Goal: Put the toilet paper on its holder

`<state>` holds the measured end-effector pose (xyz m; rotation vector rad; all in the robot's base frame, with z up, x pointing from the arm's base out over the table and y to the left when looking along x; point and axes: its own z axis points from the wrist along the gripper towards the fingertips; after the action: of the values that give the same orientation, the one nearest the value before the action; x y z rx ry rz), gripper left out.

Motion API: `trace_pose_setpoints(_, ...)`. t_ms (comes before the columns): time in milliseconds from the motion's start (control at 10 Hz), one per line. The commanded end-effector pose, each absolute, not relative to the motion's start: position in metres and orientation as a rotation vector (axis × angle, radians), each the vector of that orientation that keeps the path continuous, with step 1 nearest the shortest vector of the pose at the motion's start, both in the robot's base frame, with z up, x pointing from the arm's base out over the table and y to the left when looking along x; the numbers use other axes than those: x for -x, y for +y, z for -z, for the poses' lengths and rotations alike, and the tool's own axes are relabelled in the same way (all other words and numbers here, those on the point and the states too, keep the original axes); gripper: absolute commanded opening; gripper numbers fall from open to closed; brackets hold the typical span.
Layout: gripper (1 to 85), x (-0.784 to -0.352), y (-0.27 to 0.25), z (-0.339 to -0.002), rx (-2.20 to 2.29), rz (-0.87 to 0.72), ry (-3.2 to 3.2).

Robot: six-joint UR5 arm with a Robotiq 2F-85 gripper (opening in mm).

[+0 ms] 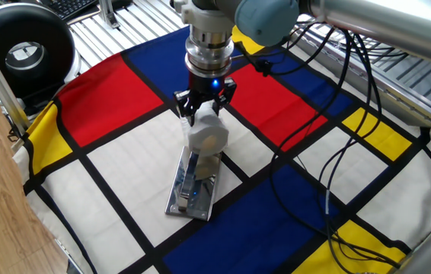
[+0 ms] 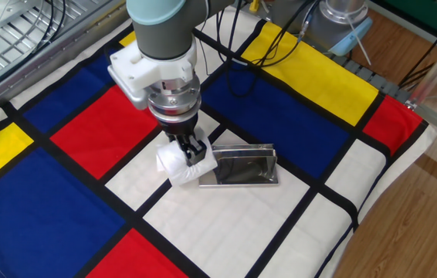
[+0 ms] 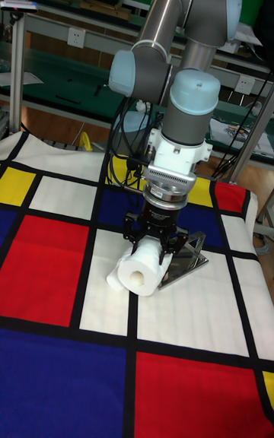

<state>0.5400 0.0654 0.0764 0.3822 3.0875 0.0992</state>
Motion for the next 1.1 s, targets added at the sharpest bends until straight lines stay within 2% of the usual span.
trace_pose_setpoints(0, 1.3, -0.538, 0.07, -0.078, -0.344, -0.132, 3.1)
trace_pose_setpoints(300, 1.3, -0.537, 0.074, -0.078, -0.302, -0.155, 3.108)
trace_pose_setpoints(500, 1.3, -0.538, 0.087, -0.08, -0.272, -0.234, 3.108)
trace_pose_setpoints(800, 1.3, -0.544, 0.081, -0.079, -0.276, -0.198, 3.084)
trace_pose_setpoints(1000, 1.3, -0.548, 0.088, -0.08, -0.289, -0.242, 3.067)
